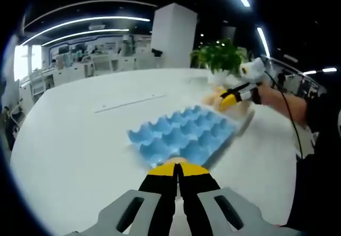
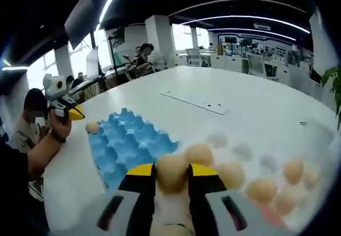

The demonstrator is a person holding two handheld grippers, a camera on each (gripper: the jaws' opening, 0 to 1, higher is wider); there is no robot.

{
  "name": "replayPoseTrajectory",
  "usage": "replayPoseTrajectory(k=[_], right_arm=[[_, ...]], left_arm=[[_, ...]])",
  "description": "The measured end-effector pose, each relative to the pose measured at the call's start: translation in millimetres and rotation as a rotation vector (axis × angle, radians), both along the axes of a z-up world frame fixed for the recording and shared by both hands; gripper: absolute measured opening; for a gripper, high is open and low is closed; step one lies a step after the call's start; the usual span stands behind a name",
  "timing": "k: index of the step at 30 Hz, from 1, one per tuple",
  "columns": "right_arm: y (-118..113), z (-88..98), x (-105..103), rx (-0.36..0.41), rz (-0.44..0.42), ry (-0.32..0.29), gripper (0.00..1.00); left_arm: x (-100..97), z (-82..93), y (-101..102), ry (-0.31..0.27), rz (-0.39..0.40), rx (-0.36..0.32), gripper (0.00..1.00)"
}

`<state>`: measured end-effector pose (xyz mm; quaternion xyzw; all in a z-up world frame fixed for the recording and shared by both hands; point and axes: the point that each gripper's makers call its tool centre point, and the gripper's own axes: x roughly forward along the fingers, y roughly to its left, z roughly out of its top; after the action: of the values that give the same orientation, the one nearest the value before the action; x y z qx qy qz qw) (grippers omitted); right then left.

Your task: Pick up the eggs on the table and place them into the egg tray on the table

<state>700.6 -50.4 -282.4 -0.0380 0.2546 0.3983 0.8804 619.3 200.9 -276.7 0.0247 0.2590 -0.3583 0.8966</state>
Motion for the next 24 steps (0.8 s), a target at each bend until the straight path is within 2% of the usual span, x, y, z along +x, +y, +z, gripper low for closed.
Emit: replayPoseTrajectory(k=[7, 24], right_arm=[[24, 12.1, -13, 0.063, 0.023, -0.003, 0.25], [61, 16.6, -21, 0.076, 0.076, -0.005, 0.25]], left_arm=[[-0.8, -0.4, 0, 0.001, -0.001, -0.001, 0.01], [-0.8, 1.8, 3, -0.002, 0.004, -0.008, 0.01]])
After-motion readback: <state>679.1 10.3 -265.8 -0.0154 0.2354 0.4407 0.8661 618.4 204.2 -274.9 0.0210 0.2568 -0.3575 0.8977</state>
